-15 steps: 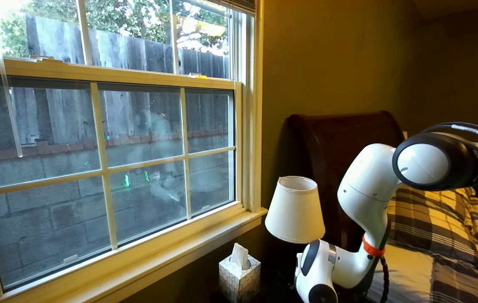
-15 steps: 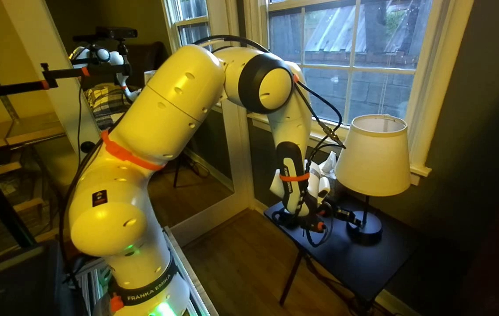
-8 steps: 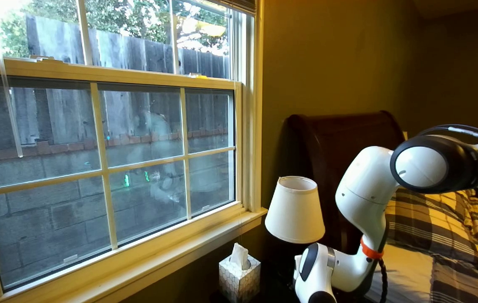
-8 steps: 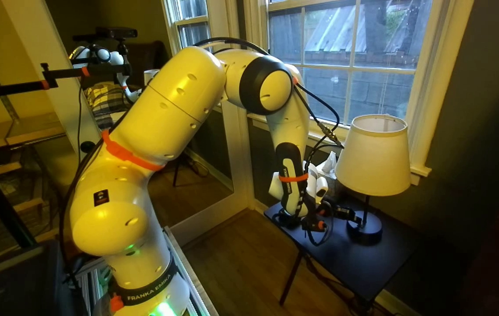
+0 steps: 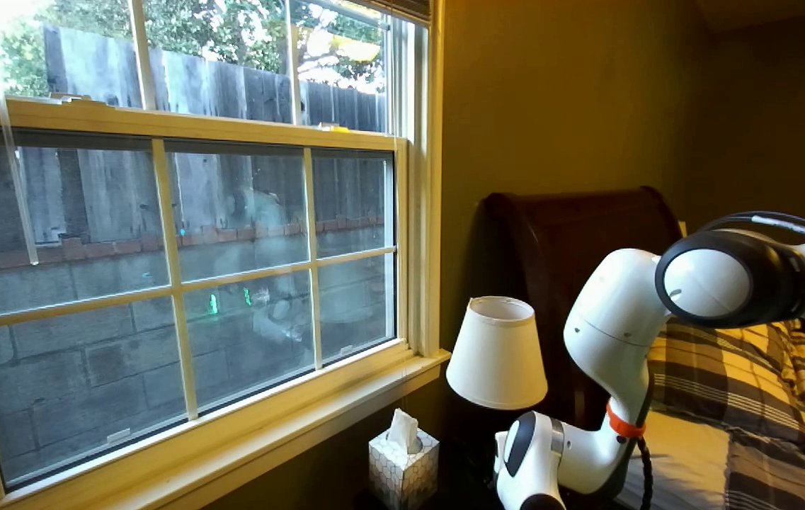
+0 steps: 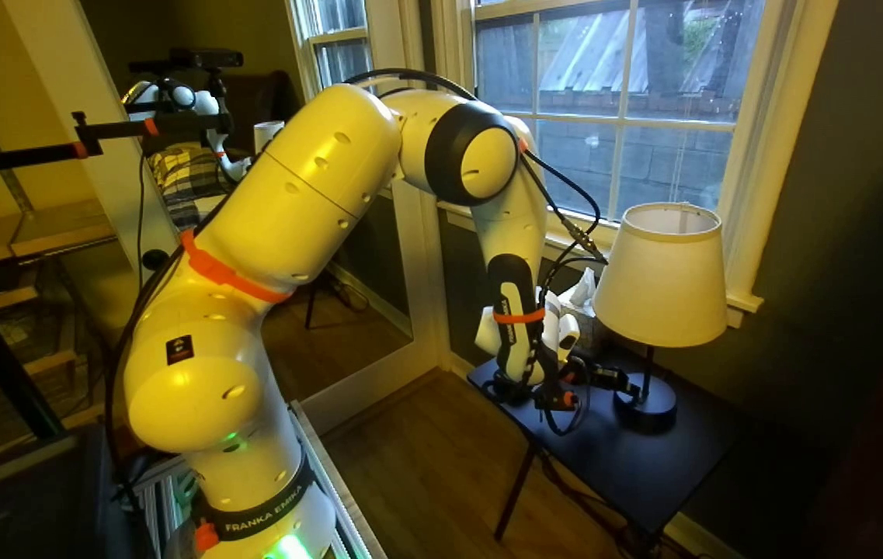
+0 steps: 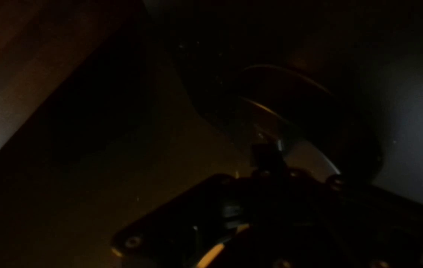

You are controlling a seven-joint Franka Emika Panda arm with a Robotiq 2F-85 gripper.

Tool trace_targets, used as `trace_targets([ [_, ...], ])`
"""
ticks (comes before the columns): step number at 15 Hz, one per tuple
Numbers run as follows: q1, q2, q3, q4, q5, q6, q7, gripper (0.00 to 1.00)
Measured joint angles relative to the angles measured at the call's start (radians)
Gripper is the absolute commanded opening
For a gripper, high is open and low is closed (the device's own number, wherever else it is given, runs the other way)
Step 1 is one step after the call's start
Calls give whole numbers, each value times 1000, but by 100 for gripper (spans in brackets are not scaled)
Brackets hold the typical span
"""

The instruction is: Turn on the lamp

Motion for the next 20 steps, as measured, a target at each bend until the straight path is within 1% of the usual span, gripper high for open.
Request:
trace_targets([
  [5,2,4,0,1,0,-13,-3,0],
  [11,4,17,-1,1,13,-83,-6,0],
  [20,9,28,-1,10,10,-87,-27,0],
])
